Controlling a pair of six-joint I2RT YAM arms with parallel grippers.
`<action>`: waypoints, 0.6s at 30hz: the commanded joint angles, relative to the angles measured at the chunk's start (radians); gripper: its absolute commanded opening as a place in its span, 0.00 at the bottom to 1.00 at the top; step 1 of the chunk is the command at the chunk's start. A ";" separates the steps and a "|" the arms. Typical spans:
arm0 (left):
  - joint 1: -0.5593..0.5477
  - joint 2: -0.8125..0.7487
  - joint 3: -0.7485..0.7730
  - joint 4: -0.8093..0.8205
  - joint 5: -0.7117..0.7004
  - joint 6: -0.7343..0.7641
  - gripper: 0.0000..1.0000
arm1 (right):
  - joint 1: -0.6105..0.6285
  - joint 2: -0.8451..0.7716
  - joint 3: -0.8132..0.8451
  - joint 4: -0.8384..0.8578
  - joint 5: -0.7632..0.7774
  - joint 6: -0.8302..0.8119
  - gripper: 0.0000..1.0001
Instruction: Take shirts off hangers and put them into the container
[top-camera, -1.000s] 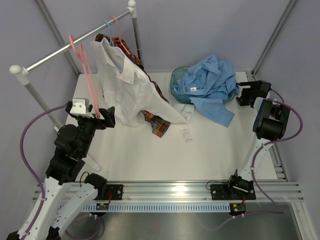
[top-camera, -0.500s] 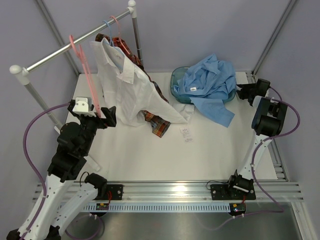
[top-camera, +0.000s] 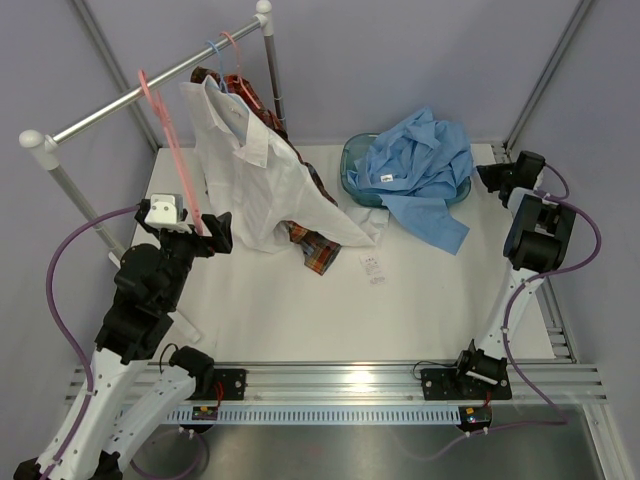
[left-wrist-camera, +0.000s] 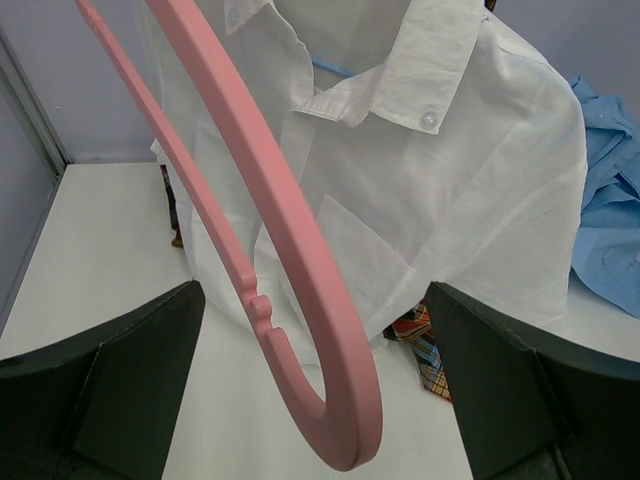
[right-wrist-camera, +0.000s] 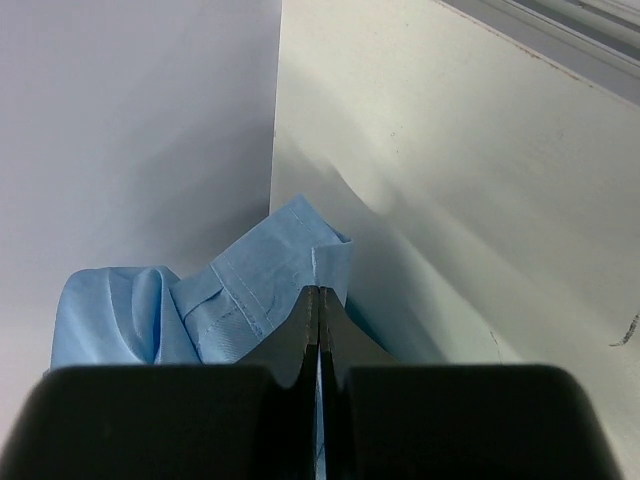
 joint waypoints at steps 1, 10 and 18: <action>0.007 0.008 -0.007 0.055 0.001 0.003 0.99 | -0.001 -0.092 0.019 0.075 -0.023 -0.049 0.00; 0.017 0.001 -0.006 0.056 0.015 -0.001 0.99 | 0.066 -0.247 0.025 0.114 -0.131 -0.239 0.00; 0.022 -0.008 -0.003 0.056 0.021 -0.004 0.99 | 0.250 -0.239 0.123 -0.102 -0.159 -0.515 0.00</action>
